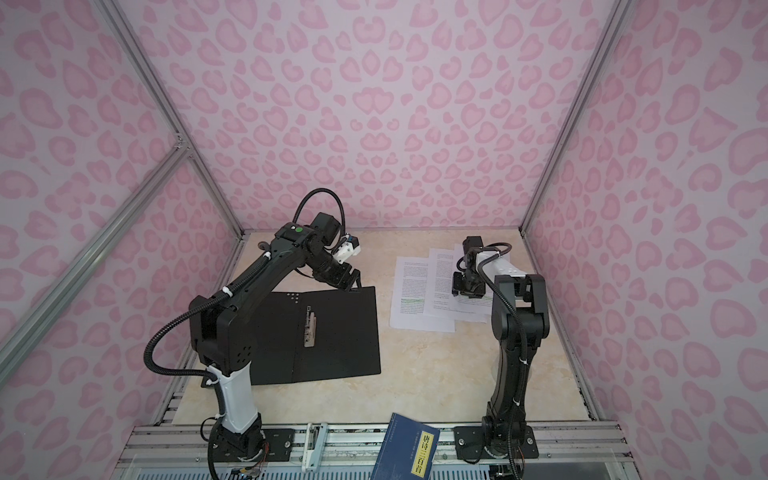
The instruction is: Put the files into the folder
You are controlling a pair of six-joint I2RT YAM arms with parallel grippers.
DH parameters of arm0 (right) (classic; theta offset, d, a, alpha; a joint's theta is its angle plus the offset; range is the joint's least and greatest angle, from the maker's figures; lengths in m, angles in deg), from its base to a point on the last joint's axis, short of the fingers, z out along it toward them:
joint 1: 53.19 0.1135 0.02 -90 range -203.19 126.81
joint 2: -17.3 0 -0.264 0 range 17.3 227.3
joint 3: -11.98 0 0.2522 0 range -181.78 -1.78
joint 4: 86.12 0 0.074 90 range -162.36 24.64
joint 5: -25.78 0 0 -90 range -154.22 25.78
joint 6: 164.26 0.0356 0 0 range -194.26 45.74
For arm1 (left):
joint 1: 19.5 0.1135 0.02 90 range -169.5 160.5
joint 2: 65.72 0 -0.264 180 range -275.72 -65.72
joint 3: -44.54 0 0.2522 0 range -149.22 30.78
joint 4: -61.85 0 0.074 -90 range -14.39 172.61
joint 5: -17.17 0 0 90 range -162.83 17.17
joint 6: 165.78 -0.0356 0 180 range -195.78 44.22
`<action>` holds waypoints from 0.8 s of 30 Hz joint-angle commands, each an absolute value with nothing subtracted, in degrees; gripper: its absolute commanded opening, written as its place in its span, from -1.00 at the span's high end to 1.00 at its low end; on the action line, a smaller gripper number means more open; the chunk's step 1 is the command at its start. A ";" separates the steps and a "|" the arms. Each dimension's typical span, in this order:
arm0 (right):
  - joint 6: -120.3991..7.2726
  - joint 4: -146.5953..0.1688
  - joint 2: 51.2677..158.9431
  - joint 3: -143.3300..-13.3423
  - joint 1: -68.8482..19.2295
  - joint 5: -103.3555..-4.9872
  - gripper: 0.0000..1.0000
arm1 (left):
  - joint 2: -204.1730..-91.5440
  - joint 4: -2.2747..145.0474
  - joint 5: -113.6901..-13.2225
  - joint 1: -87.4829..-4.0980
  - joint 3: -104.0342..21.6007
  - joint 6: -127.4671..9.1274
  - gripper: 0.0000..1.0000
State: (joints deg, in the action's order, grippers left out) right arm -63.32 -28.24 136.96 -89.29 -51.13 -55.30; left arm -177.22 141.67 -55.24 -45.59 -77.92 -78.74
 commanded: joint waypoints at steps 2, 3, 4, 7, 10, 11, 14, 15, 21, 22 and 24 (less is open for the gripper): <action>-64.46 -26.48 137.12 -87.80 -49.99 -55.69 -0.11 | -176.27 141.61 -54.90 -45.43 -78.07 -78.68 -0.77; -64.42 -26.44 137.02 -87.45 -49.79 -55.78 -0.11 | -176.34 141.61 -54.90 -45.46 -78.11 -78.68 -0.77; -64.50 -26.47 136.80 -87.39 -49.58 -55.80 -0.11 | -176.33 141.61 -54.81 -45.49 -78.20 -78.68 -0.77; -64.59 -26.38 136.25 -84.82 -49.05 -55.79 -0.12 | -176.47 141.61 -54.59 -45.43 -78.20 -78.68 -0.77; -64.85 -26.45 135.48 -82.86 -48.30 -55.79 -0.11 | -176.70 141.63 -54.20 -45.42 -78.20 -78.63 -0.77; -64.90 -26.32 135.20 -82.33 -47.96 -55.87 -0.11 | -176.68 141.61 -54.15 -45.35 -78.27 -78.66 -0.77; -65.37 -26.45 134.23 -80.38 -46.98 -55.70 -0.12 | -176.90 141.61 -54.11 -45.42 -78.29 -78.68 -0.77; -65.39 -26.33 134.00 -79.92 -46.62 -55.70 -0.11 | -176.98 141.61 -54.02 -45.40 -78.35 -78.68 -0.77; -65.30 -25.99 131.45 -76.81 -43.95 -52.67 -0.11 | -177.38 141.61 -53.71 -45.35 -78.29 -78.68 -0.77; -65.30 -25.88 130.86 -76.42 -43.36 -51.72 -0.10 | -177.42 141.61 -53.67 -45.34 -78.29 -78.68 -0.77; -65.39 -25.41 129.89 -75.77 -42.21 -50.24 -0.10 | -177.54 141.61 -53.54 -45.38 -78.29 -78.68 -0.77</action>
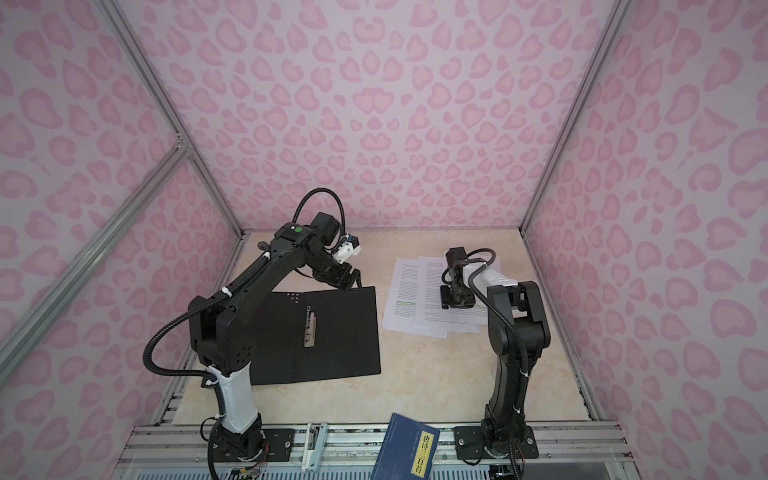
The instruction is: Put the files into the folder
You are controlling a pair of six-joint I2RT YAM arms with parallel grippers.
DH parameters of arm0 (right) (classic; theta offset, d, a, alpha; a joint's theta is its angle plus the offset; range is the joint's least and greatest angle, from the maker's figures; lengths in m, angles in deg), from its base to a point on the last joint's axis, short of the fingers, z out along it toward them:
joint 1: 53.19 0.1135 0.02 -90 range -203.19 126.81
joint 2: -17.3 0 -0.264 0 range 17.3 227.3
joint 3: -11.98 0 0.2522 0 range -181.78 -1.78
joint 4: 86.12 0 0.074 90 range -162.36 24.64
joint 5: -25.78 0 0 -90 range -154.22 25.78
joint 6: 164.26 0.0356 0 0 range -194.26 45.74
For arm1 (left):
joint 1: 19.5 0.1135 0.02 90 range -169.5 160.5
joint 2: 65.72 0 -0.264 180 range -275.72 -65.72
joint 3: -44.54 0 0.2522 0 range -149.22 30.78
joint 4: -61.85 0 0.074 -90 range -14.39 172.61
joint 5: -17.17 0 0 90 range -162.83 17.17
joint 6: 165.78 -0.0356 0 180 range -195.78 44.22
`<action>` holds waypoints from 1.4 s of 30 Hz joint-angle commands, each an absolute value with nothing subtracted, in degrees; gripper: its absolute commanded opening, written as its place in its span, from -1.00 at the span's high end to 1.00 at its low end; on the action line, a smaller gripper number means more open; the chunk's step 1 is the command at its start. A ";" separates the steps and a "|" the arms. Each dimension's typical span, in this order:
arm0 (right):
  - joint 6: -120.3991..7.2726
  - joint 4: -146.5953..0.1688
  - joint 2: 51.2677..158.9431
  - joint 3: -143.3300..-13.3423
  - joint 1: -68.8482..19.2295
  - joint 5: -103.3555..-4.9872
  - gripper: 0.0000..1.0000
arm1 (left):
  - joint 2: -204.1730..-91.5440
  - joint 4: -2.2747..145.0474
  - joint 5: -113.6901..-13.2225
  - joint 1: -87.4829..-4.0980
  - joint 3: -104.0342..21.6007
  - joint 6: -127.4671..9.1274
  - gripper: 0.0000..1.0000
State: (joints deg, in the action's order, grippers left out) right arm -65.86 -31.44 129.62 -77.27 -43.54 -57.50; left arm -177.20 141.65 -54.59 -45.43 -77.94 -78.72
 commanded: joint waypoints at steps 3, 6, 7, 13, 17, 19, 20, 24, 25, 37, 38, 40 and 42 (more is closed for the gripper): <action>-65.15 -24.57 128.49 -75.31 -40.77 -49.07 -0.10 | -177.74 141.61 -53.36 -45.39 -78.29 -78.68 -0.77; -64.77 -24.07 126.66 -74.75 -40.12 -45.72 -0.10 | -177.80 141.70 -53.14 -45.34 -78.29 -78.76 -0.77; -64.77 -23.74 126.03 -74.74 -39.98 -44.33 -0.10 | -177.78 141.63 -53.11 -45.38 -78.29 -78.76 -0.77; -60.16 -24.66 119.76 -73.98 -42.11 -46.02 -0.13 | -177.53 141.70 -52.96 -45.43 -78.37 -78.90 -0.77; -54.20 -28.67 114.38 -70.61 -48.46 -48.43 -0.14 | -177.30 141.85 -52.89 -45.36 -78.73 -78.94 -0.77; -52.95 -29.74 112.84 -69.04 -51.96 -49.34 -0.15 | -177.28 141.88 -52.66 -45.35 -78.73 -79.02 -0.77; -52.68 -30.10 112.44 -68.40 -53.39 -49.37 -0.16 | -177.32 141.83 -52.53 -45.38 -78.73 -79.03 -0.76; -52.30 -31.25 111.29 -65.98 -58.39 -51.50 -0.17 | -177.29 141.96 -52.18 -45.37 -78.77 -79.03 -0.76; -52.21 -31.25 111.13 -65.50 -59.40 -52.28 -0.17 | -177.23 141.96 -52.17 -45.34 -78.82 -79.11 -0.77; -53.67 -32.78 114.04 -62.72 -63.56 -57.02 -0.19 | -177.55 142.58 -52.08 -45.42 -80.05 -79.45 -0.77; -53.93 -33.05 114.47 -62.53 -63.61 -56.89 -0.18 | -177.59 142.64 -52.17 -45.34 -79.96 -79.54 -0.76; -54.33 -33.31 115.28 -62.27 -63.65 -56.26 -0.18 | -177.53 142.72 -52.25 -45.33 -79.96 -79.64 -0.76; -54.40 -33.77 115.78 -61.73 -63.65 -56.43 -0.18 | -177.49 142.75 -52.26 -45.32 -79.96 -79.64 -0.77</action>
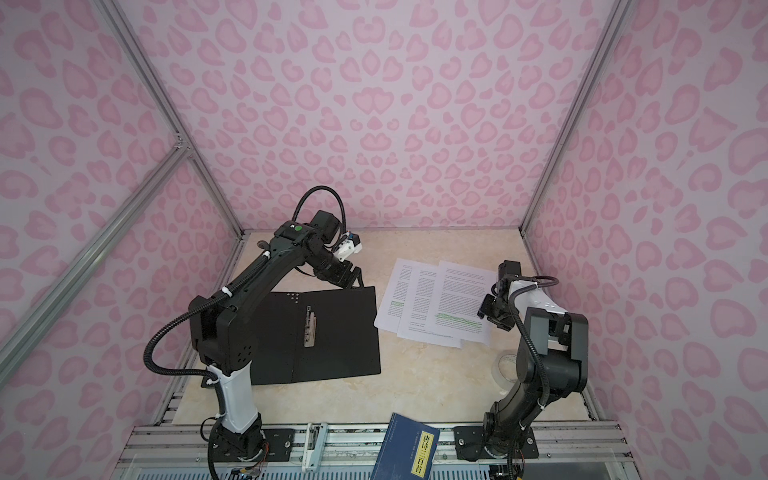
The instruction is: Put the files into the folder
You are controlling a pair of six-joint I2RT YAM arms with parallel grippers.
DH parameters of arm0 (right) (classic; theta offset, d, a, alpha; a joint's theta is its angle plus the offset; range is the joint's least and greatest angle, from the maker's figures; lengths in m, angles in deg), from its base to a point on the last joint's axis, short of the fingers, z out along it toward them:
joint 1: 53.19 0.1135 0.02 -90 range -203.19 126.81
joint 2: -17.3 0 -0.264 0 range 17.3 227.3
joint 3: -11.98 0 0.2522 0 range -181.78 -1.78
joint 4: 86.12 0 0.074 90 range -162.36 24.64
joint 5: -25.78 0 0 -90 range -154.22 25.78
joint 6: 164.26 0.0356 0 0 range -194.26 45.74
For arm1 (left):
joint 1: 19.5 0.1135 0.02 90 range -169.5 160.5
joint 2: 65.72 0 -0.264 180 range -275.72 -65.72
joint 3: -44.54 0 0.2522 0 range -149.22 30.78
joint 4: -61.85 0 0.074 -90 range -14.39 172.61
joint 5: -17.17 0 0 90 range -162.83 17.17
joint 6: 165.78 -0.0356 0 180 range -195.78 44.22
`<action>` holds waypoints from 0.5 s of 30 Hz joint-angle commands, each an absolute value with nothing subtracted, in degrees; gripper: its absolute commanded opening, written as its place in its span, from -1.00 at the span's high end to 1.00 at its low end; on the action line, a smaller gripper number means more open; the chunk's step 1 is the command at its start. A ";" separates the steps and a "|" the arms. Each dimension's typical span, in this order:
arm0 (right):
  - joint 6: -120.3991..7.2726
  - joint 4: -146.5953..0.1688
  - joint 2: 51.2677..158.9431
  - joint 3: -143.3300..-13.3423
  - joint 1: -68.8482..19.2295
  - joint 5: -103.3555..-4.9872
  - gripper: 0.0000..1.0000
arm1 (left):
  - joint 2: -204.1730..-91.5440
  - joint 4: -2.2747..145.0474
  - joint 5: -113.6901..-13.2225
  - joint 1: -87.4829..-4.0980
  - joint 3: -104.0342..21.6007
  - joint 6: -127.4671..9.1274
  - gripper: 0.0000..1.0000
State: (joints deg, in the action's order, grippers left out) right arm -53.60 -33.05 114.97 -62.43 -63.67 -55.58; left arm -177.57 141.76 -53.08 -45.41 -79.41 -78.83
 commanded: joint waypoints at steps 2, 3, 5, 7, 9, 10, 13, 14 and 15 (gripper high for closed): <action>-54.58 -34.18 116.05 -61.29 -63.72 -56.69 -0.18 | -177.42 142.84 -52.39 -45.33 -80.04 -79.64 -0.77; -54.67 -34.50 116.18 -61.07 -63.74 -56.53 -0.18 | -177.34 142.79 -52.44 -45.26 -80.05 -79.64 -0.77; -54.79 -34.58 116.52 -61.05 -63.81 -56.75 -0.18 | -177.34 142.84 -52.59 -45.25 -80.05 -79.56 -0.77; -55.14 -34.61 116.95 -61.15 -63.83 -57.00 -0.18 | -177.26 142.84 -52.61 -45.27 -79.96 -79.56 -0.77; -55.41 -34.48 117.56 -61.43 -63.83 -57.02 -0.18 | -177.31 142.84 -52.61 -45.26 -79.87 -79.56 -0.77; -55.54 -34.42 117.88 -61.52 -63.83 -57.02 -0.18 | -177.19 142.78 -52.61 -45.30 -79.79 -79.56 -0.77; -55.96 -34.07 119.02 -62.06 -63.83 -57.27 -0.17 | -177.15 142.69 -52.70 -45.29 -79.56 -79.47 -0.77; -56.00 -33.96 119.46 -62.16 -63.82 -57.66 -0.17 | -177.07 142.66 -52.70 -45.25 -79.48 -79.47 -0.77; -56.08 -33.89 119.75 -62.20 -63.83 -57.93 -0.17 | -177.02 142.67 -52.70 -45.27 -79.37 -79.47 -0.77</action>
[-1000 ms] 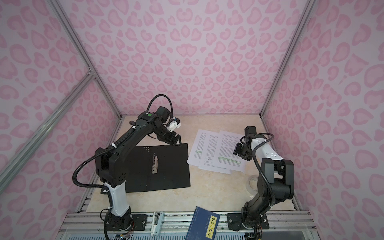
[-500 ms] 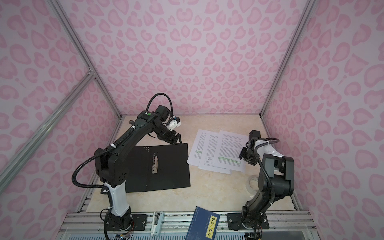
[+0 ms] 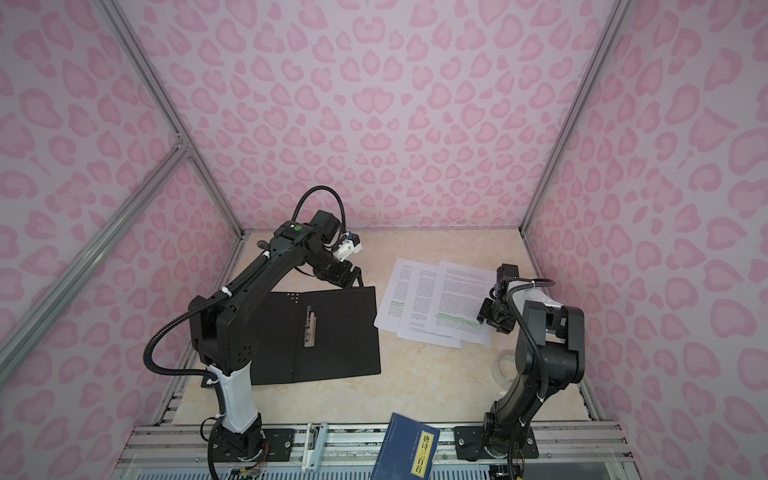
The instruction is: Put the files into the folder
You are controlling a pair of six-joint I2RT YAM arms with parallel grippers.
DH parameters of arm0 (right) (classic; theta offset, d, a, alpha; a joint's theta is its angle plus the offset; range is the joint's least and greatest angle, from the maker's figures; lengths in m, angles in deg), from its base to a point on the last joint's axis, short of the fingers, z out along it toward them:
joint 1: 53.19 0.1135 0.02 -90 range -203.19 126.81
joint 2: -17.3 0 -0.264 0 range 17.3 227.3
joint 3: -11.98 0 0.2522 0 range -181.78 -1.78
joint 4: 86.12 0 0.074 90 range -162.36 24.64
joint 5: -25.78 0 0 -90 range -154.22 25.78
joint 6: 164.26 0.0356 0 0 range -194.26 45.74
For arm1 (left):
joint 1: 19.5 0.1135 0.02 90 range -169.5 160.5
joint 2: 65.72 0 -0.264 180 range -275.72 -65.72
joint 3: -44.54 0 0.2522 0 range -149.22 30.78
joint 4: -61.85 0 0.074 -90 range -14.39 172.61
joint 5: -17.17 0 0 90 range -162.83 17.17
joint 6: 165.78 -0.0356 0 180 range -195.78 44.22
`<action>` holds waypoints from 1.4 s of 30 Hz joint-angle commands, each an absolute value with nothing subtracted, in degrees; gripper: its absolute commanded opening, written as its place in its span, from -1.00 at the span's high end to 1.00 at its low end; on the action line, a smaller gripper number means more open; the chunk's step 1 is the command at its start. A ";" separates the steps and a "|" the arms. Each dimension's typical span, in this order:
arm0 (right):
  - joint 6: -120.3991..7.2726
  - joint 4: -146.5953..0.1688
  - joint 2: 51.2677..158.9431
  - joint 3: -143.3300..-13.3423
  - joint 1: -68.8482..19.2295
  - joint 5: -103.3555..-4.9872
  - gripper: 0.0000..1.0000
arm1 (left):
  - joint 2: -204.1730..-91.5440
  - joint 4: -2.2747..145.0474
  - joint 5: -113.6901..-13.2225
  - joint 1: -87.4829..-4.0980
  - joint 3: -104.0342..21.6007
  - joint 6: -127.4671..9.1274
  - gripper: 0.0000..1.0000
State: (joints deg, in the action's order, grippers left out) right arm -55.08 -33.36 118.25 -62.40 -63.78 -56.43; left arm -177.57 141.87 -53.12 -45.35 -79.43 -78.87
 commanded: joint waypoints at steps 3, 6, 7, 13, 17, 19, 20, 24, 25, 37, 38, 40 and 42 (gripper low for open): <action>-55.99 -33.63 120.95 -62.33 -63.81 -59.42 -0.15 | -176.98 142.58 -52.54 -45.25 -79.17 -79.47 -0.77; -55.89 -33.08 122.26 -62.52 -63.74 -60.44 -0.07 | -176.98 142.49 -52.35 -45.33 -78.99 -79.38 -0.77; -55.89 -33.08 122.57 -62.49 -63.74 -60.44 -0.06 | -176.98 142.49 -52.35 -45.25 -78.91 -79.44 -0.77; -55.81 -33.34 123.33 -62.35 -63.74 -61.34 0.05 | -176.90 142.40 -52.26 -45.32 -78.73 -79.38 -0.77; -55.94 -33.60 122.36 -62.22 -63.74 -61.29 0.11 | -176.71 142.40 -52.31 -45.30 -78.64 -79.38 -0.76; -55.89 -33.69 121.75 -62.22 -63.74 -61.26 0.14 | -176.71 142.32 -52.20 -45.32 -78.49 -79.34 -0.76; -55.89 -33.77 121.47 -62.25 -63.74 -61.05 0.16 | -176.76 142.32 -52.17 -45.28 -78.46 -79.29 -0.76; -56.07 -33.92 120.37 -62.40 -63.74 -60.70 0.23 | -176.87 142.23 -52.17 -45.26 -78.54 -79.20 -0.76; -56.14 -33.89 120.16 -62.44 -63.74 -60.58 0.24 | -176.89 142.35 -52.11 -45.30 -78.66 -79.03 -0.76; -56.50 -33.37 117.73 -63.61 -63.74 -59.01 0.44 | -176.38 142.40 -52.43 -45.17 -79.17 -78.94 -0.76; -56.56 -33.30 117.36 -63.74 -63.74 -58.64 0.47 | -176.34 142.40 -52.52 -45.16 -79.25 -79.00 -0.76; -56.60 -33.13 116.60 -64.00 -63.74 -58.03 0.52 | -176.40 142.40 -52.62 -45.16 -79.42 -78.94 -0.76; -56.60 -33.12 115.88 -64.16 -63.74 -57.52 0.57 | -176.50 142.49 -52.62 -45.23 -79.60 -78.86 -0.76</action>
